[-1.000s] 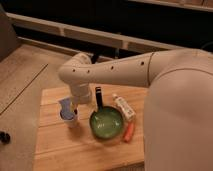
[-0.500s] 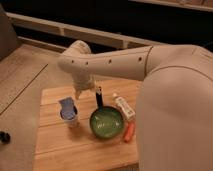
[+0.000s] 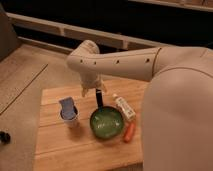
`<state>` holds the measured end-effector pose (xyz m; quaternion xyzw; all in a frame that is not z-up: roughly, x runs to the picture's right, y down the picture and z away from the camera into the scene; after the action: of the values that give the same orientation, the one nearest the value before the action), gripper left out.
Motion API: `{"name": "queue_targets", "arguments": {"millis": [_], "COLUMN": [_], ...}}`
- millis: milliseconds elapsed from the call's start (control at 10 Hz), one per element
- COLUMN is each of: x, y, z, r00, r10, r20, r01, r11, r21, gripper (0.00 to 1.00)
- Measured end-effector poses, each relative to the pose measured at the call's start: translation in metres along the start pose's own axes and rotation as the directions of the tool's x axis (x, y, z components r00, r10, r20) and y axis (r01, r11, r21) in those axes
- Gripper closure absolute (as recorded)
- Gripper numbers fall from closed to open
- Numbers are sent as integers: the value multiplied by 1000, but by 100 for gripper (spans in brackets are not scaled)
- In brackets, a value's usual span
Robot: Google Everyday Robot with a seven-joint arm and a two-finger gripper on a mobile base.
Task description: Knock the eraser over
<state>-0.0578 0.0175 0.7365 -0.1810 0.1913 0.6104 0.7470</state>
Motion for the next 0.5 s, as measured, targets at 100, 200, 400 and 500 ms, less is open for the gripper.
{"name": "queue_targets", "arguments": {"millis": [100,200,400,500], "x": [0,4,3,-1], "y": [-2,-2,-17,-30], "z": [0,10,29,35], "r00": [1000,1000,999,998], "r10": [3,16,50,60], "r20": [-1,-14,-15,-7], "r01": [-3,-16,-50,-59], "r11": [1000,1000,998,997], "r21": [1,5,25,41], "gripper": [35,35,35,35]}}
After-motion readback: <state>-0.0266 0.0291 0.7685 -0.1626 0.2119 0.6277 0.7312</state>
